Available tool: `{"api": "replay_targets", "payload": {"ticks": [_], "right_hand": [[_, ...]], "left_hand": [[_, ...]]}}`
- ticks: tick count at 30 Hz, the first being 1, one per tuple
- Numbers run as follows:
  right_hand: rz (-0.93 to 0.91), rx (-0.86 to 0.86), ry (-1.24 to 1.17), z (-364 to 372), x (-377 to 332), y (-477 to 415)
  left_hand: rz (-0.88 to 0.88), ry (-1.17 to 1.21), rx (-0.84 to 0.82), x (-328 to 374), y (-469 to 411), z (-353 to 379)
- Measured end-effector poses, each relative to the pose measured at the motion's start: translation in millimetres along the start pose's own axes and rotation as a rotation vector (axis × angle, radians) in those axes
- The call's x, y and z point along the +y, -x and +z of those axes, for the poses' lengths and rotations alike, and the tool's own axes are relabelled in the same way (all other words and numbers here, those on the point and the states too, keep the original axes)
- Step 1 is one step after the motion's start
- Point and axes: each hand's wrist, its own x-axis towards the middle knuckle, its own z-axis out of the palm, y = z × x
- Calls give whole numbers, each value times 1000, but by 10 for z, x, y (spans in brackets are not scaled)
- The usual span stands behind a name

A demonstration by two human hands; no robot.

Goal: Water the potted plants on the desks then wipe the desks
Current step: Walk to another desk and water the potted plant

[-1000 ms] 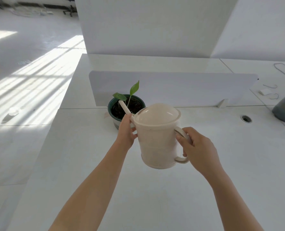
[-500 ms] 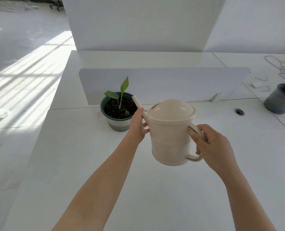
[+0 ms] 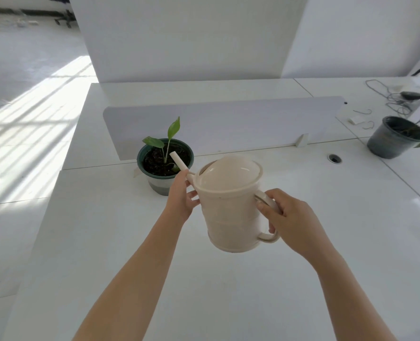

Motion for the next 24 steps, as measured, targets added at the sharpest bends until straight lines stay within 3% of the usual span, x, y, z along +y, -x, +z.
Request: {"api": "replay_targets", "payload": {"ticks": [14,24], "right_hand": [[115,-129,-204,400,464,385],[16,-306,-282,884,423,384]], "left_hand": [[206,-124,80,-112,517,-682],[350,-95,259,-182,1102,-1381]]}}
